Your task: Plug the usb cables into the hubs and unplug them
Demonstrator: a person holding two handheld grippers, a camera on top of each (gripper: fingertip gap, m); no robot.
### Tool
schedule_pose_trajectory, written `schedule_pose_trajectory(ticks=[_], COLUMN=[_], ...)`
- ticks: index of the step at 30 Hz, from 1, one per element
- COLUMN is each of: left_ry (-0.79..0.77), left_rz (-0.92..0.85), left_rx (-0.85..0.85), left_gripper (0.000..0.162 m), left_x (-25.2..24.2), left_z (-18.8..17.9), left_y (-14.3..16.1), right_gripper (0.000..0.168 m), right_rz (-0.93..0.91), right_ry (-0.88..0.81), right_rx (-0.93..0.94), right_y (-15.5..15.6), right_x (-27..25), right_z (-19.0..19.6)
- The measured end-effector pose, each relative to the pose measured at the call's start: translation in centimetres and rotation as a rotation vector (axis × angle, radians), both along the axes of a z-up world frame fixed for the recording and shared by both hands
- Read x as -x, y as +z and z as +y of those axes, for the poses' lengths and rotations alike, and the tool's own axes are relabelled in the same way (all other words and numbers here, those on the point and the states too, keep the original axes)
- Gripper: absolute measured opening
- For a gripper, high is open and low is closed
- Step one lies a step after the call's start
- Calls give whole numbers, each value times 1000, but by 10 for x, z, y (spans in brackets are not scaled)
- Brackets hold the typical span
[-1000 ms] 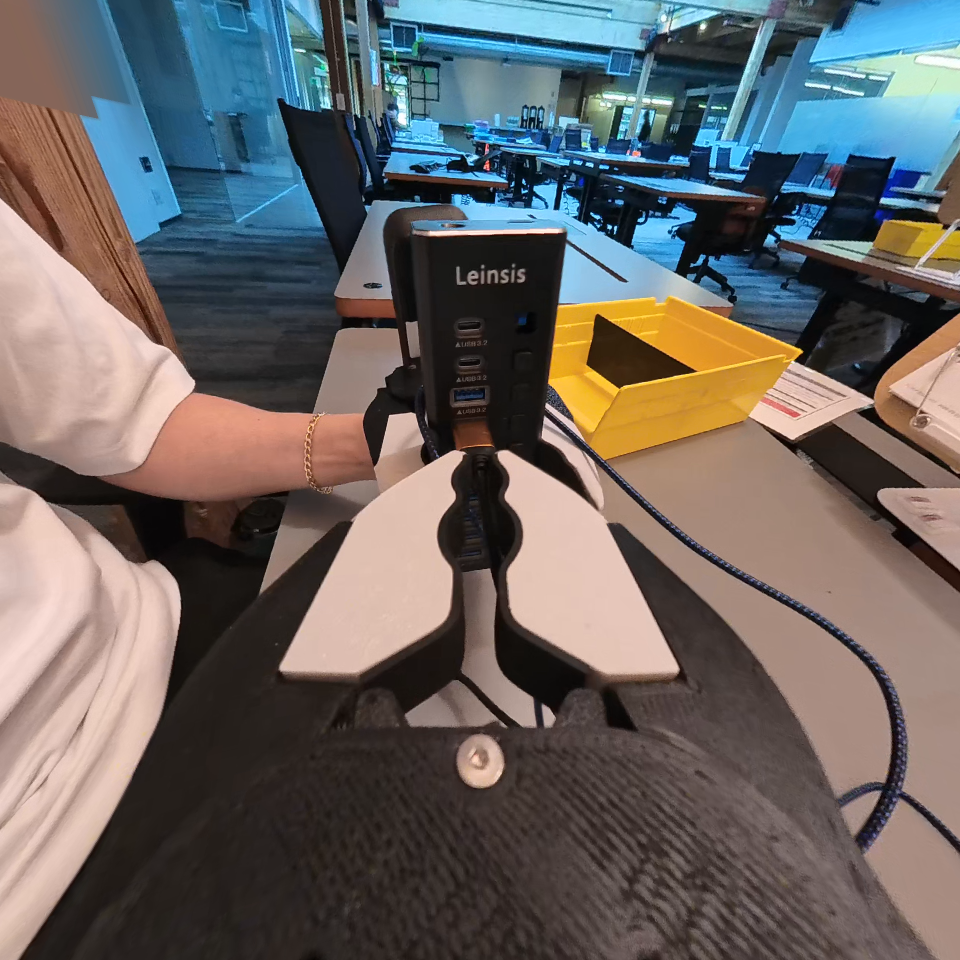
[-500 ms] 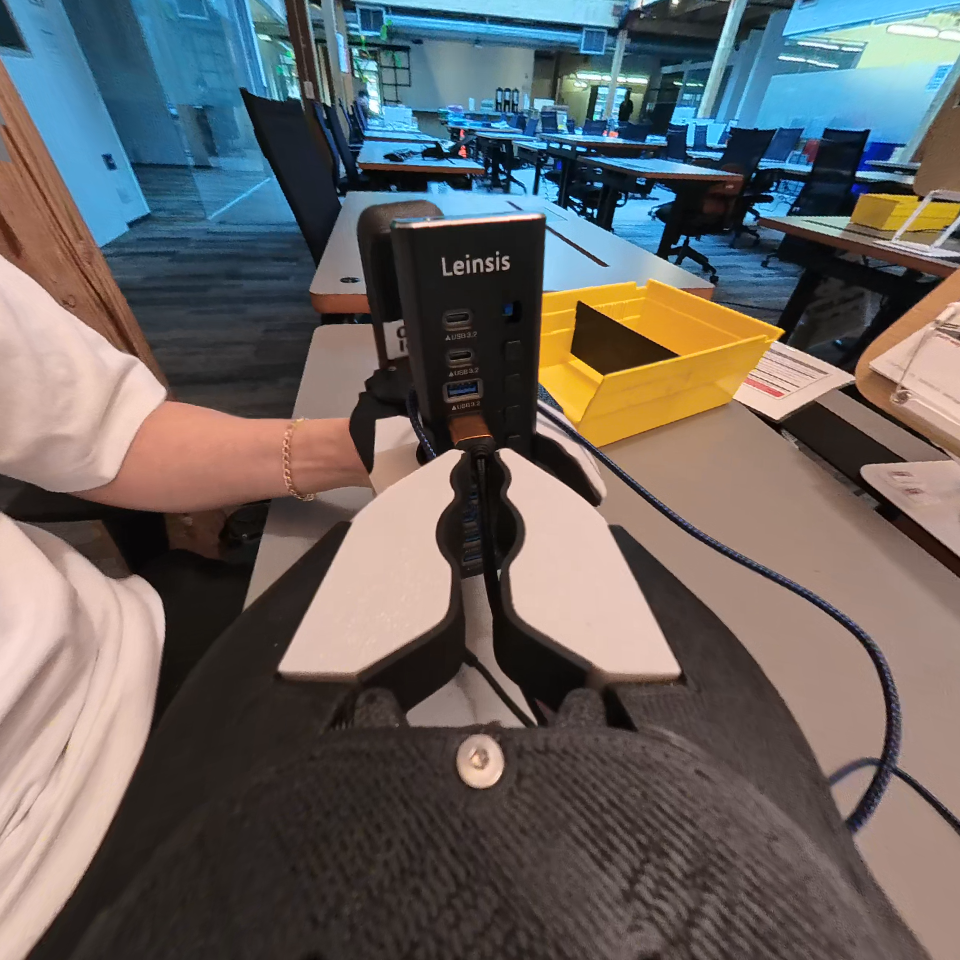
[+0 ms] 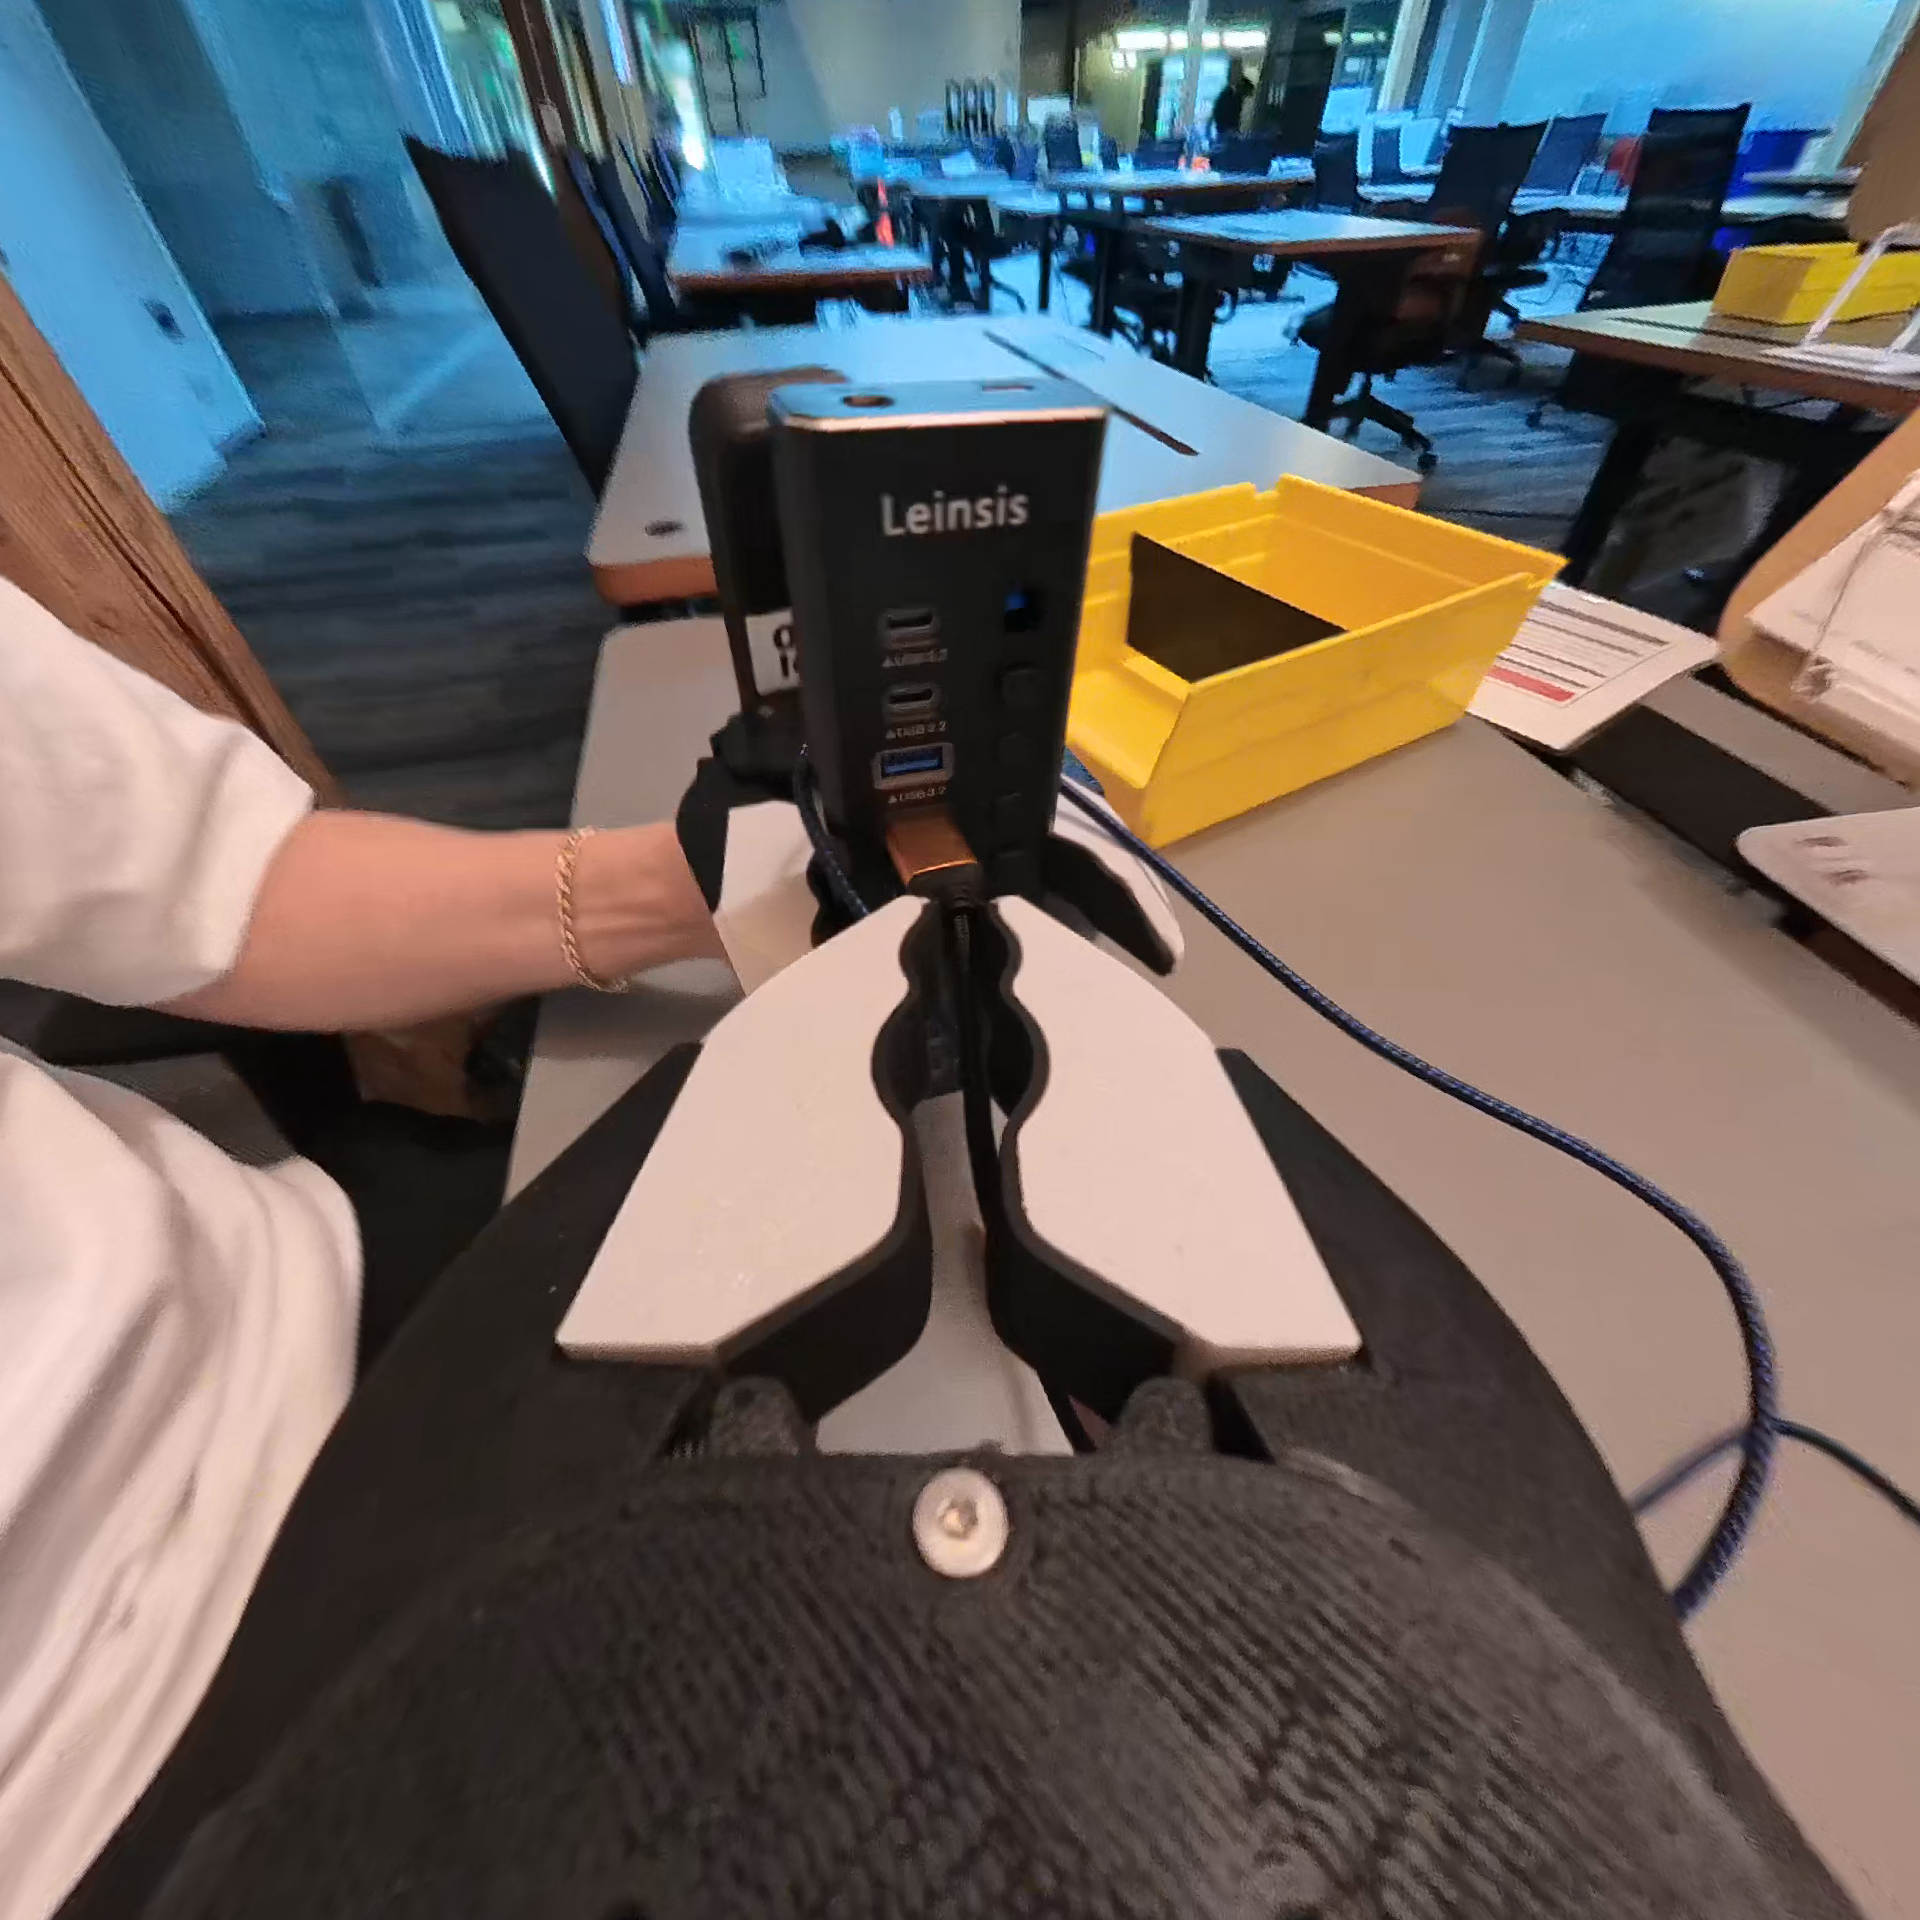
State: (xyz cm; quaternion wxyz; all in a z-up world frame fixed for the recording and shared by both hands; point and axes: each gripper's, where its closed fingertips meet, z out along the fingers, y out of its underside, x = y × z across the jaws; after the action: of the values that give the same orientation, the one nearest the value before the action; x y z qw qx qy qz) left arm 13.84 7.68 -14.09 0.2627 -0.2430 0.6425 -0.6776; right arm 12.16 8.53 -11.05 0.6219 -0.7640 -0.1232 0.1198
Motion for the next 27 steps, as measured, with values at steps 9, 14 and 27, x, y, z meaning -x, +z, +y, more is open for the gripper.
schedule_pose_trajectory(ticks=[9, 14, 27], left_ry=[26, -2, -20], left_rz=[12, -24, 0], left_rx=[7, -25, 12], left_gripper=[72, 71, 72], left_x=[-5, 1, 0], left_z=[2, 0, 1], left_y=[-4, -7, -4], right_gripper=[7, 7, 7], right_rz=[-41, -93, -155], right_ry=[-31, 24, -41], right_rx=[24, 76, 87], right_y=[-5, -9, -11], right_x=[-8, 4, -5], right_z=[0, -4, -3])
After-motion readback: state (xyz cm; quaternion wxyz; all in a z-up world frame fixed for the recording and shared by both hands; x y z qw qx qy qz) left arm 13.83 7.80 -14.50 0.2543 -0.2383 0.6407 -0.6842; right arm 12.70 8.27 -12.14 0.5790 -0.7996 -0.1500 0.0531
